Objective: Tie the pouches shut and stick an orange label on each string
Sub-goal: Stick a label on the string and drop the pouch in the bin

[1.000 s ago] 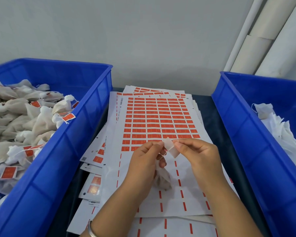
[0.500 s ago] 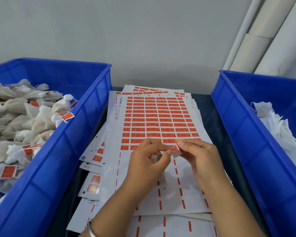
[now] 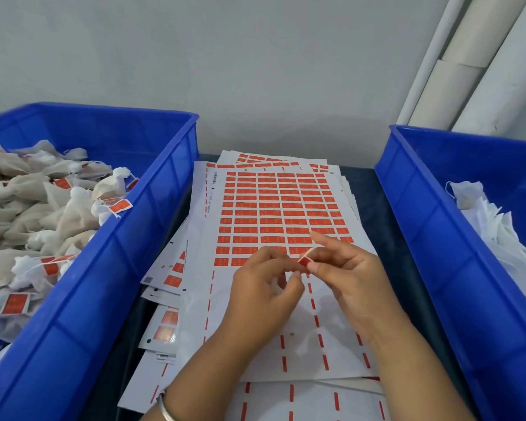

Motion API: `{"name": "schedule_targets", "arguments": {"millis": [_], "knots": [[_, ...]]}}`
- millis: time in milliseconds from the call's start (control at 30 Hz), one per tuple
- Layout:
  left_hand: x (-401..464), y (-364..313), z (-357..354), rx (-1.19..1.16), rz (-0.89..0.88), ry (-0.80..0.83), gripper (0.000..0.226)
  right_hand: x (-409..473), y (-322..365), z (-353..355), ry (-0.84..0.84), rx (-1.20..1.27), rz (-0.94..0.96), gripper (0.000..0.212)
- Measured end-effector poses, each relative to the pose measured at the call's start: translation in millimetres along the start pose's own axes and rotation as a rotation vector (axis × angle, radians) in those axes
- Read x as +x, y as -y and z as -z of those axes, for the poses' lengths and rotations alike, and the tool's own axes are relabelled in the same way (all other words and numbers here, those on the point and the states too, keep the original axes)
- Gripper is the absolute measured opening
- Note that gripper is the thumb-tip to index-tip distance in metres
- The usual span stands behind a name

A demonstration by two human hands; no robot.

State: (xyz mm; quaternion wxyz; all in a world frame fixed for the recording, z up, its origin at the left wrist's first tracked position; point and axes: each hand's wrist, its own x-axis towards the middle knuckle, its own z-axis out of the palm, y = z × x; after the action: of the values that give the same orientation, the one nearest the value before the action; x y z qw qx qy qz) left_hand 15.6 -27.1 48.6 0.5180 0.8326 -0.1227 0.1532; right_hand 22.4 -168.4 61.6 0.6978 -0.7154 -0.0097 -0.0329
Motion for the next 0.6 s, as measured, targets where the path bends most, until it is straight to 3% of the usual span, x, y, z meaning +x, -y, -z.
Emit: {"name": "schedule_targets", "arguments": {"millis": [167, 433, 600], "knots": [[8.0, -3.2, 5.2, -0.163, 0.234, 0.001, 0.014, -0.6, 0.2, -5.7, 0.029, -0.098, 0.089, 0.058], [15.1, -16.9, 18.8, -0.140, 0.278, 0.156, 0.018, -3.9, 2.9, -10.2, -0.024, -0.065, 0.168, 0.071], [19.7, -33.2, 40.5, 0.113, 0.143, 0.196, 0.015, -11.1, 12.4, -12.2, -0.070, -0.037, 0.211, 0.073]]}}
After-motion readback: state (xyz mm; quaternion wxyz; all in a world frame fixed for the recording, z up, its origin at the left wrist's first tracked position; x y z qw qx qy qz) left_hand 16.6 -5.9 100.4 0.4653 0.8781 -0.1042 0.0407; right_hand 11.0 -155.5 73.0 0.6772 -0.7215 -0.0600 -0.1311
